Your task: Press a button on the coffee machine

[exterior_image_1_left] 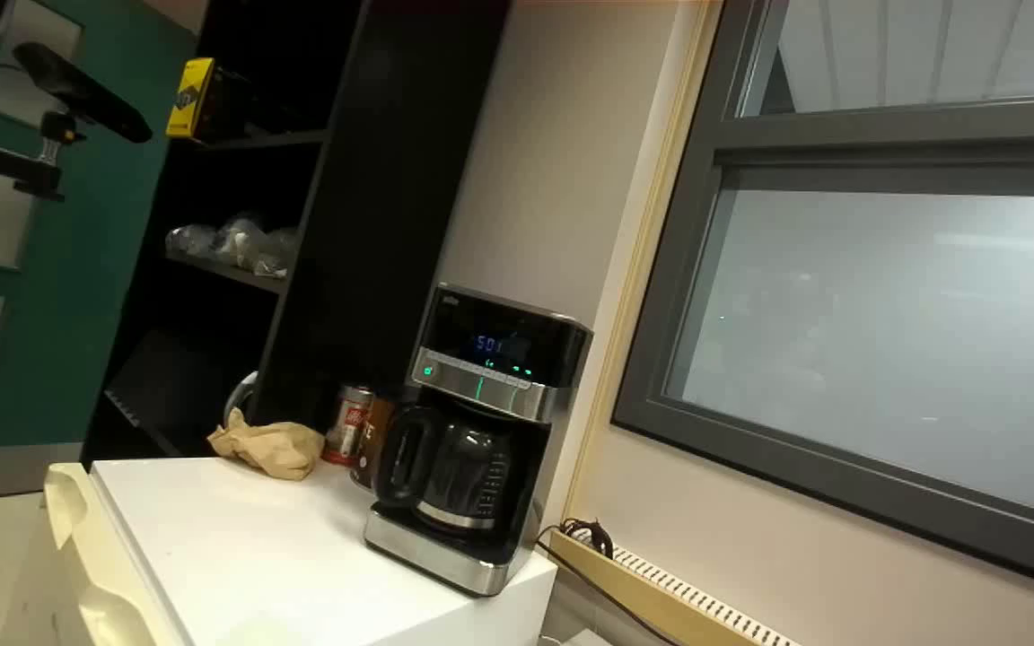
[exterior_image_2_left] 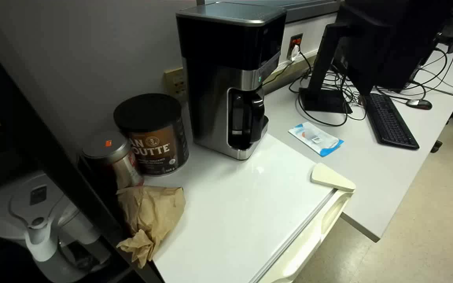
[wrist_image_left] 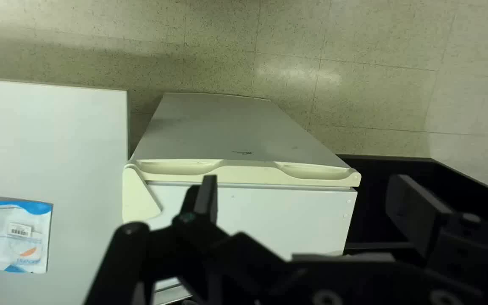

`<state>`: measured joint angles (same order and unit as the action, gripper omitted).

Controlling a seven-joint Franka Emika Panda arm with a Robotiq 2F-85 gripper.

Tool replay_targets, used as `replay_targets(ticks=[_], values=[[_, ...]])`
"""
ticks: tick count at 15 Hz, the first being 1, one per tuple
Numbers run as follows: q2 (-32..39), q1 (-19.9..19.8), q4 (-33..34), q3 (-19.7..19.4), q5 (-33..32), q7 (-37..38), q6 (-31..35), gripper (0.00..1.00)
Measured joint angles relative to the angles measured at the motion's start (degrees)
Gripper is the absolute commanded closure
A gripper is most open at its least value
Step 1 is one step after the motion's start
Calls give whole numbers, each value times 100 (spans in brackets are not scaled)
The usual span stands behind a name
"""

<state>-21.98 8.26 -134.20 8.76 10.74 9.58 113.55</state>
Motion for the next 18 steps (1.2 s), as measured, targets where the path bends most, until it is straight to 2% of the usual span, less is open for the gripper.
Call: replay_targets(ticks=[9, 12, 14, 18], values=[[-2, 0, 0, 0, 0, 0, 0, 0], [30, -7, -10, 0, -197, -118, 5, 0], [123, -36, -7, -9, -526, -419, 51, 0], [473, -81, 71, -239, -1092, -1640, 343, 0]])
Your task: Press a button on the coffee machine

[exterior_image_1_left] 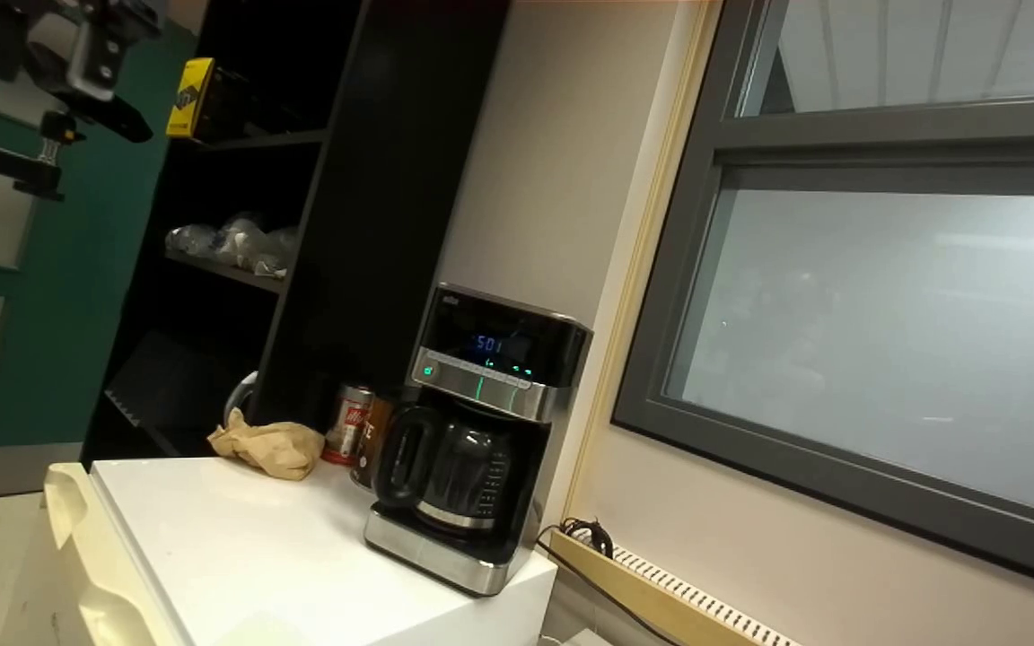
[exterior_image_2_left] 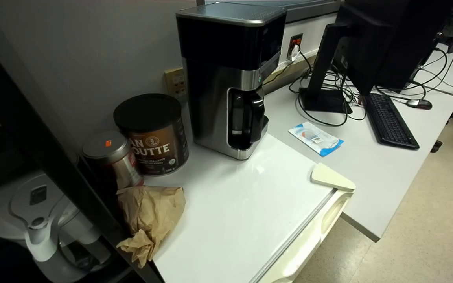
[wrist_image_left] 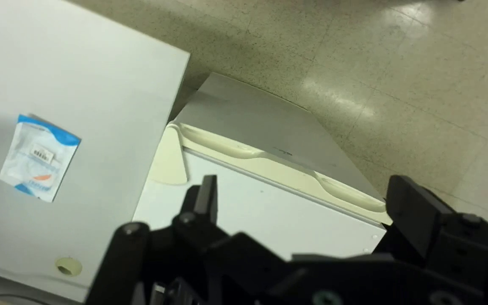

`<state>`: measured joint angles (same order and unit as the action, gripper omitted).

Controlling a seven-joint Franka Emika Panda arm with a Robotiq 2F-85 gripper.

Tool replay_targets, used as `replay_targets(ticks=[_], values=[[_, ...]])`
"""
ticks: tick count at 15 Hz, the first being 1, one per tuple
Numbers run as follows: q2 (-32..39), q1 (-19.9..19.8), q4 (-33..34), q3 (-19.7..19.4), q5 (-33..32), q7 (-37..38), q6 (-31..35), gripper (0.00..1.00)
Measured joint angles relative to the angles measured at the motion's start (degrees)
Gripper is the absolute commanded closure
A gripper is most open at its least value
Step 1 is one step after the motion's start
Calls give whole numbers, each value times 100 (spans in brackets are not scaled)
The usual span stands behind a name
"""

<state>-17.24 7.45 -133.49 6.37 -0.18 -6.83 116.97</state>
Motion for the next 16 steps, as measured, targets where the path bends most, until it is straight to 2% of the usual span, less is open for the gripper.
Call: replay_targets(ticks=[10, 11, 12, 13, 16], values=[[1235, -421, 679, -707, -1228, -3231, 1313, 0], [1365, -483, 781, -754, -1310, -3568, 1425, 25], [1495, -547, 877, -785, -1392, -3869, 1552, 26], [1642, -615, 981, -811, -1461, -4189, 1709, 32], [2068, -803, 1231, -841, -1567, -5015, 2377, 56]])
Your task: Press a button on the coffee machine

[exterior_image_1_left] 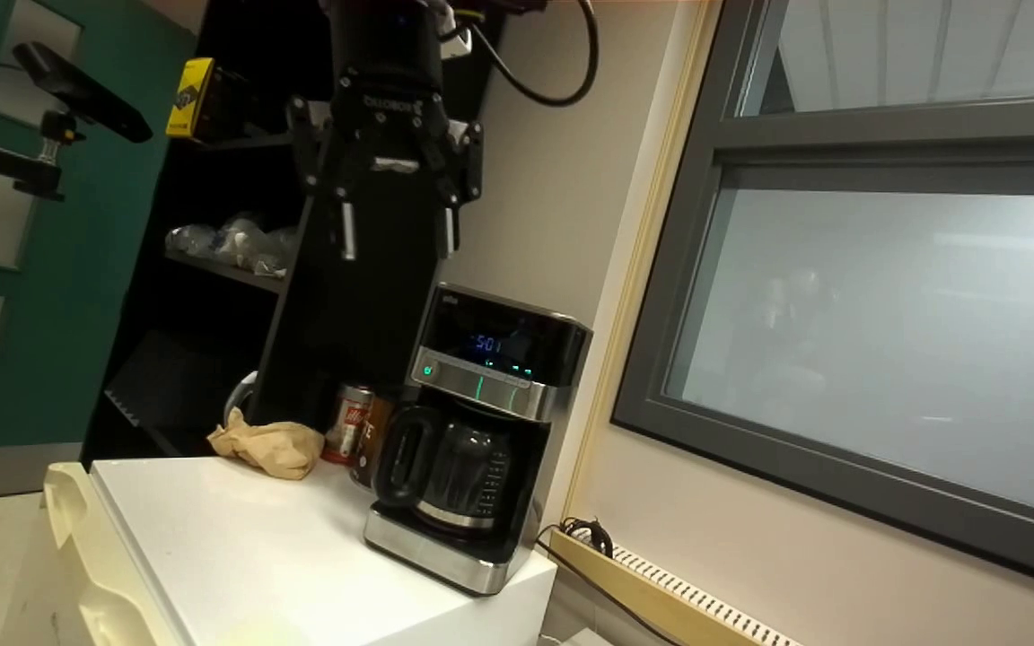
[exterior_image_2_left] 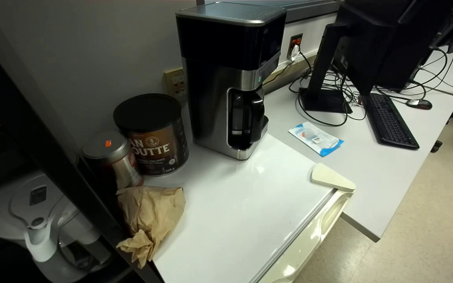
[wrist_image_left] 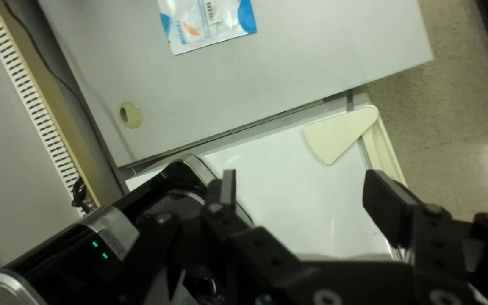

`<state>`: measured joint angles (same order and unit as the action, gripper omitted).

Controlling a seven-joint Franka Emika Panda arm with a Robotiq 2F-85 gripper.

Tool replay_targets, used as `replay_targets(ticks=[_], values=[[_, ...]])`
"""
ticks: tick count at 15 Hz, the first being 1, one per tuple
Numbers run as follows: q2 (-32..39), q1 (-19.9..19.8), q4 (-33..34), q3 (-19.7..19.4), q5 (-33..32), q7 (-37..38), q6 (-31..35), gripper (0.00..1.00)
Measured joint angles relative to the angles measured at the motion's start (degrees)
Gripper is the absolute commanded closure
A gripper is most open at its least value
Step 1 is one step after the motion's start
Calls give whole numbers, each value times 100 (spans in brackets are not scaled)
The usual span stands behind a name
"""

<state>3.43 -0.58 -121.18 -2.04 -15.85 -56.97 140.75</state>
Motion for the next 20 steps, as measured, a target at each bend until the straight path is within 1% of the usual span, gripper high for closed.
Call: replay_targets(ticks=[2, 5, 6, 8, 9, 10, 12, 15, 17, 20], values=[[288, -116, 119, 0, -1, -444, 686, 70], [727, -277, 205, 12, 50, -864, 2014, 94], [873, -343, 208, 47, 120, -971, 2483, 99], [1174, -523, 209, 209, 430, -1274, 3372, 100], [1324, -664, 210, 376, 617, -1435, 3755, 100], [1473, -853, 215, 612, 767, -1563, 4075, 100], [1733, -1250, 258, 1096, 835, -1648, 4501, 100], [2087, -1748, 428, 1651, 807, -1649, 4804, 100], [2278, -1974, 563, 1858, 773, -1649, 4886, 100], [2490, -2209, 761, 2035, 748, -1649, 4905, 100]])
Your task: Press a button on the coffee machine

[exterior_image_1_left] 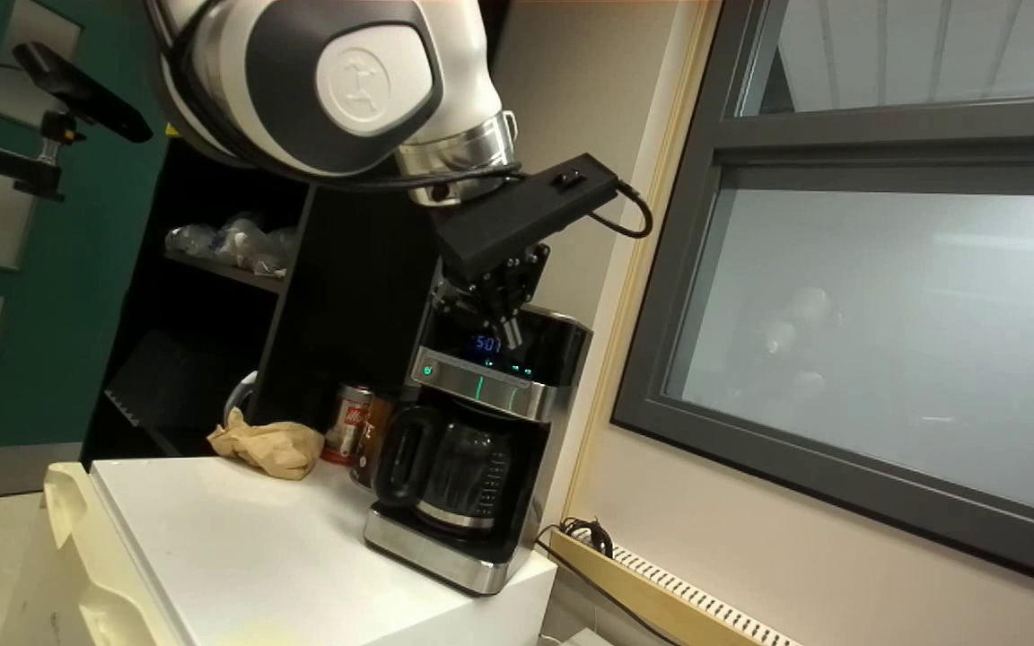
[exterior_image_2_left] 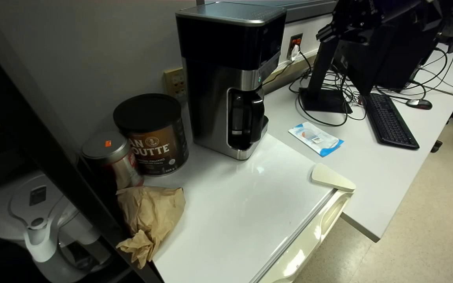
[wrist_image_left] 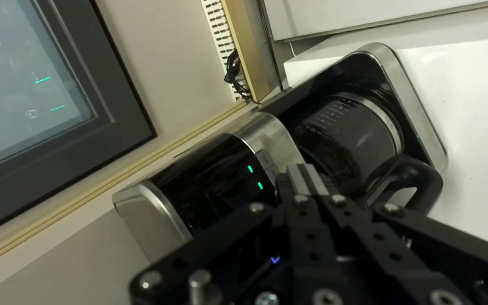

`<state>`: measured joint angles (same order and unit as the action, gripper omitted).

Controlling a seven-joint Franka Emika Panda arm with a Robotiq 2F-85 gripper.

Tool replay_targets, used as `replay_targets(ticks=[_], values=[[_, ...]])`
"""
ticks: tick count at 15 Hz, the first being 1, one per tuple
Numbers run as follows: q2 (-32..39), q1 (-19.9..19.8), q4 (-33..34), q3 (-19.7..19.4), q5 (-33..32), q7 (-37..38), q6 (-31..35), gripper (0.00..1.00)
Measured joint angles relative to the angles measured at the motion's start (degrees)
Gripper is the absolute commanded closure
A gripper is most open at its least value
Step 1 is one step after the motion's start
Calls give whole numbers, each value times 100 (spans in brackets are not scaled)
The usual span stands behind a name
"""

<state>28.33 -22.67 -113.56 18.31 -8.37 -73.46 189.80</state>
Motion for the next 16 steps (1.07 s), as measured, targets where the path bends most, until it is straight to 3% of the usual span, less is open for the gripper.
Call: replay_targets(ticks=[16], values=[[1141, -96, 1153, 292, 2, 5, -114, 100]])
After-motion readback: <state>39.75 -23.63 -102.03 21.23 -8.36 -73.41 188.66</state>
